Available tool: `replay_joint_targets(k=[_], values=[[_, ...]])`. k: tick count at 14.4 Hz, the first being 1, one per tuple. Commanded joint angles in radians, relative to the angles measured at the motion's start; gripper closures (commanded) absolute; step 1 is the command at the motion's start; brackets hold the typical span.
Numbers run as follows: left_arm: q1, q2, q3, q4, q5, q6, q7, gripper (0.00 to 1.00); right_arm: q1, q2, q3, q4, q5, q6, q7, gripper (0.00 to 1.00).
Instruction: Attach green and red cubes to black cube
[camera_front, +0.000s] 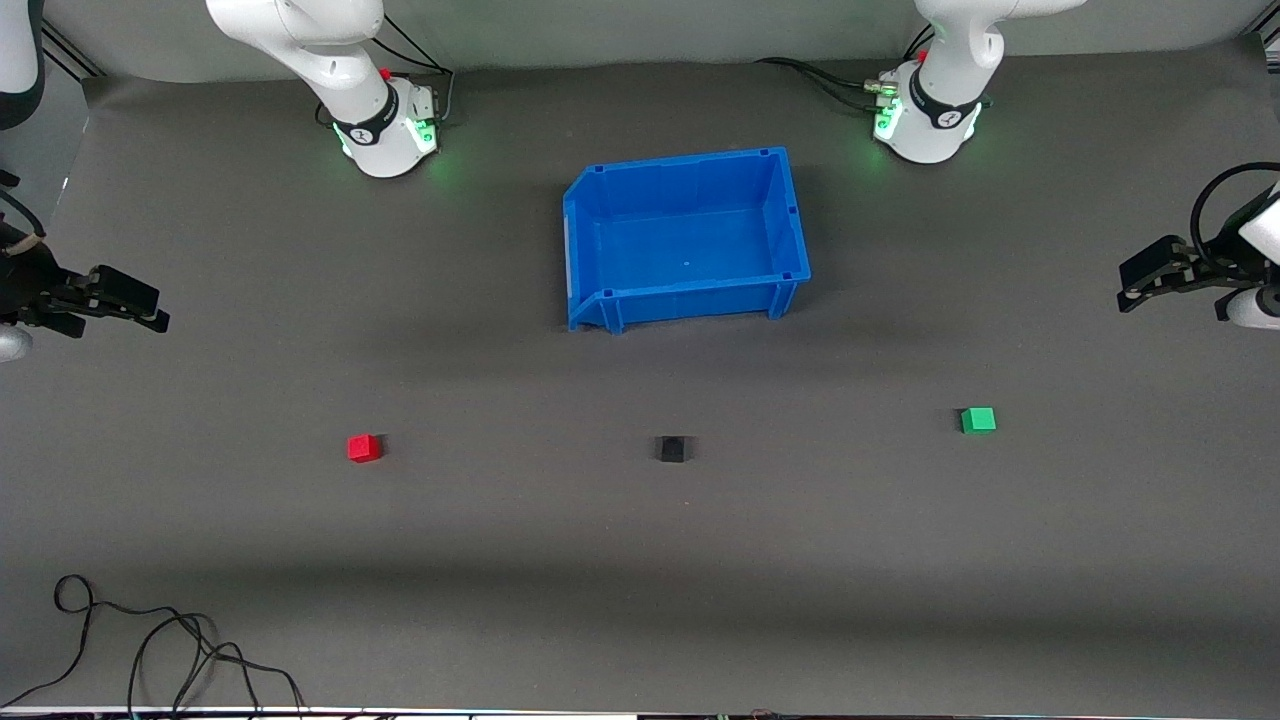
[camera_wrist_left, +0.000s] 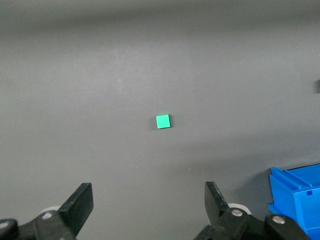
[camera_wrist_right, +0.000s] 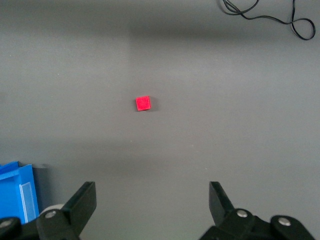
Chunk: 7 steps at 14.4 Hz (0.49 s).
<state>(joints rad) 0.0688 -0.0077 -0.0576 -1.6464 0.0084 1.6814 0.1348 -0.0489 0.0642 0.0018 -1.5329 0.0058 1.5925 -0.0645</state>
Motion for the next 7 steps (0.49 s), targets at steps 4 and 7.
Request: replay_joint_targets(k=[4, 7], values=[[-0.009, -0.001, 0.007, -0.021, 0.002, -0.008, -0.009, 0.01, 0.001, -0.02, 0.0, -0.012, -0.01, -0.006, 0.0, 0.0], [-0.007, -0.002, 0.007, -0.021, 0.001, -0.012, -0.009, 0.01, 0.001, -0.018, 0.0, -0.012, -0.01, -0.006, 0.0, 0.0]])
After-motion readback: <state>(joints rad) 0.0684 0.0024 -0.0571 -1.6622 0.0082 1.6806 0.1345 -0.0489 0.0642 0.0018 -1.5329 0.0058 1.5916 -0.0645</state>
